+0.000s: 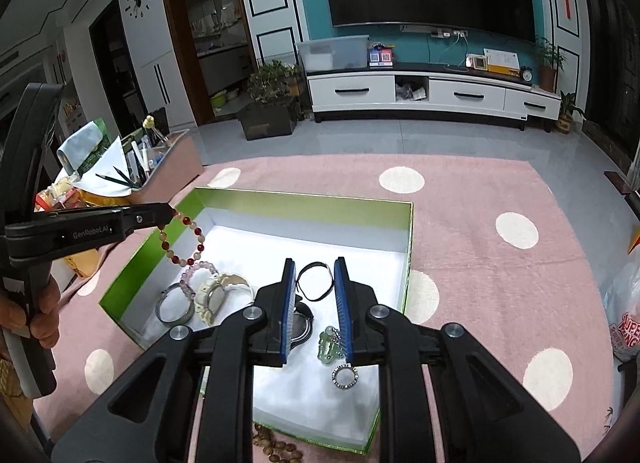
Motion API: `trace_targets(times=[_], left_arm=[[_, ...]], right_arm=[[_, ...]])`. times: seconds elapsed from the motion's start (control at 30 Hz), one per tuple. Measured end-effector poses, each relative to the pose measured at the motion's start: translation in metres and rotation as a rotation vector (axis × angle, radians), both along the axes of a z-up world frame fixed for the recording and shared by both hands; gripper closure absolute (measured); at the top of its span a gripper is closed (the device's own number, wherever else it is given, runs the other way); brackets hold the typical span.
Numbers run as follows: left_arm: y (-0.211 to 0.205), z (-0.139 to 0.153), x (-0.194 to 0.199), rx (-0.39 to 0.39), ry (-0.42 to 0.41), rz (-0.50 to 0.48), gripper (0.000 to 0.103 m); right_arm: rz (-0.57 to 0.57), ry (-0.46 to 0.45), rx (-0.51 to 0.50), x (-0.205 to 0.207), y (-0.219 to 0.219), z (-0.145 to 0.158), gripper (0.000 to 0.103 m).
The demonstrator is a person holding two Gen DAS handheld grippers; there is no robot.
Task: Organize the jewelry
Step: 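Carry the bead bracelet and dark ring up over the green box, then open the left tool over the box while the right tool releases the dark ring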
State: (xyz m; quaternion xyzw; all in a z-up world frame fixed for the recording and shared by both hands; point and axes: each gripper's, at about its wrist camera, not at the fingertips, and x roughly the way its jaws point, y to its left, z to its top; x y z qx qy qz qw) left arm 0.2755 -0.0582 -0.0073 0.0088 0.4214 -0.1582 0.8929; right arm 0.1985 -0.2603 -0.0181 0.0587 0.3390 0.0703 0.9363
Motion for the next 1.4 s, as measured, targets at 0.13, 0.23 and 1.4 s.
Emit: trace_targets(times=[0.13,0.23,1.4], left_arm=[[-0.003,-0.008,0.005,0.011,0.012,-0.001,0.096],[-0.004,-0.013,0.007,0.015,0.021,-0.001,0.096],[0.030,0.003,-0.082,-0.035,-0.015,-0.016,0.036]], right_arm=[[-0.005,0.014,0.000,0.005,0.000,-0.004,0.084],[-0.005,0.023,0.000,0.008,0.000,-0.006,0.084],[-0.090,-0.039,0.108,-0.108,-0.029,-0.002,0.056]])
